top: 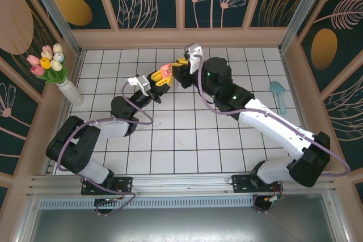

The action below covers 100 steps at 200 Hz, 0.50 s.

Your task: Insert the wireless bluetooth earbuds into the charging case

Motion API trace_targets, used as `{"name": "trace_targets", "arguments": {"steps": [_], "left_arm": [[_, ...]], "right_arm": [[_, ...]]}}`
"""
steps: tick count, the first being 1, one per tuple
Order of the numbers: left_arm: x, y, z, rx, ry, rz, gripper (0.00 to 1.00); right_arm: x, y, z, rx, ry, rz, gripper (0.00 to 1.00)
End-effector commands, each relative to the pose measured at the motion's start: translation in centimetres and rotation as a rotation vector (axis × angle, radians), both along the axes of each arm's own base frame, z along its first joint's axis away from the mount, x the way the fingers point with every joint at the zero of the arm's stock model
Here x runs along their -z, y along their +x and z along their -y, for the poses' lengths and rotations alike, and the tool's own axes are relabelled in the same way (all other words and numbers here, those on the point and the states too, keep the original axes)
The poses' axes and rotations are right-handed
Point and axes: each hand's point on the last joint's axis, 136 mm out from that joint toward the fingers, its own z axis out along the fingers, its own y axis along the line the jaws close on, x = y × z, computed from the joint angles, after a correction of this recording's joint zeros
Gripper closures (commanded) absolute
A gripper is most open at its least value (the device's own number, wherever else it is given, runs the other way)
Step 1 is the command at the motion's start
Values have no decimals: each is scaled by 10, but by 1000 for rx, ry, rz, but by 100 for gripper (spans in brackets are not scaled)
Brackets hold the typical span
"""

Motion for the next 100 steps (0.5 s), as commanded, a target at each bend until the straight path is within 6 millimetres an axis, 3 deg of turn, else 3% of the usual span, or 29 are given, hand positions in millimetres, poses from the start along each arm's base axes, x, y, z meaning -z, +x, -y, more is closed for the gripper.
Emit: {"name": "trace_targets", "arguments": {"steps": [1,100], "left_arm": [[-25,-11,-3,10,-58,82,100],[-26,-12,-4,9,-60,88,100]], "right_arm": [[0,-3,-9,-33,20,9,77],[11,2,-11,-19,12,-12,78]]}}
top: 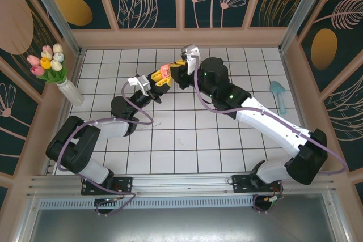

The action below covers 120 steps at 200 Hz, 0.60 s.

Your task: Insert the wireless bluetooth earbuds into the charging case

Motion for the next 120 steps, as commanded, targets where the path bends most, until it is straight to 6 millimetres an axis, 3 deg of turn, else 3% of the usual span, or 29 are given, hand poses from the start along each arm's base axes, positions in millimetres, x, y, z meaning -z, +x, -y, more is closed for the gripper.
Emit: {"name": "trace_targets", "arguments": {"steps": [1,120], "left_arm": [[-26,-12,-4,9,-60,88,100],[-28,-13,-5,13,-64,94,100]], "right_arm": [[0,-1,-3,-1,23,6,78],[-3,9,18,107,49,43,80]]}}
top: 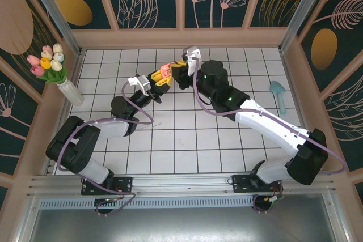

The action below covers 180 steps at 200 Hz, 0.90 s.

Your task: Insert the wireless bluetooth earbuds into the charging case

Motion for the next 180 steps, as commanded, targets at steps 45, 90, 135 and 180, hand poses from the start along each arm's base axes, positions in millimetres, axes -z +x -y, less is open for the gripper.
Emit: {"name": "trace_targets", "arguments": {"steps": [45,90,135,180], "left_arm": [[-31,-16,-5,20,-69,107,100],[-32,-15,-5,20,-72,107,100],[-32,-15,-5,20,-72,105,100],[-32,-15,-5,21,-73,105,100]], "right_arm": [[-11,4,14,46,51,20,80],[-3,-3,1,-30,24,-12,80],[7,-9,-12,-70,-26,-38,80],[11,-8,-10,-54,-36,-47,79]]}}
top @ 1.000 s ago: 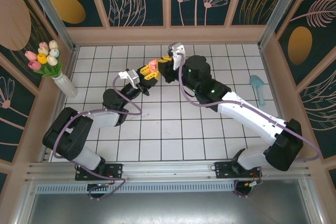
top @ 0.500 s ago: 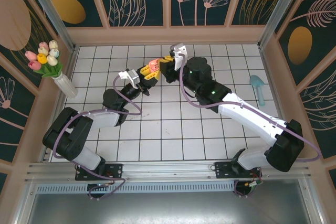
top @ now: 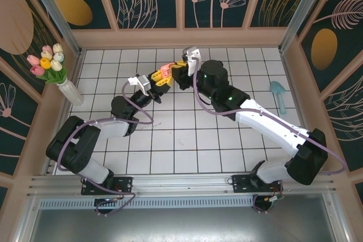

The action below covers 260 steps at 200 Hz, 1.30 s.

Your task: Insert the wireless bluetooth earbuds into the charging case

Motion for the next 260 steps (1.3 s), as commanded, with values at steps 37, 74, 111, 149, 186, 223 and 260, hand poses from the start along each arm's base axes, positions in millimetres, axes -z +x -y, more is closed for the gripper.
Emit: {"name": "trace_targets", "arguments": {"steps": [37,74,111,149,186,223,260], "left_arm": [[-33,-15,-5,21,-77,106,100],[-31,-14,-4,23,-75,100,100],[-31,-15,-5,21,-74,103,100],[-30,-15,-5,20,-73,103,100],[-31,-14,-4,21,-73,102,100],[-31,-14,-4,20,-74,103,100],[-30,-14,-4,22,-74,100,100]], "right_arm": [[9,-5,-8,-23,-29,-41,75],[0,-2,-3,6,5,-36,64],[-11,-1,2,36,39,-28,61],[-21,-2,5,43,67,-24,56],[-31,-6,6,27,92,-13,51],[-38,-11,7,9,114,-9,42],[-43,-15,5,-19,132,-12,40]]}}
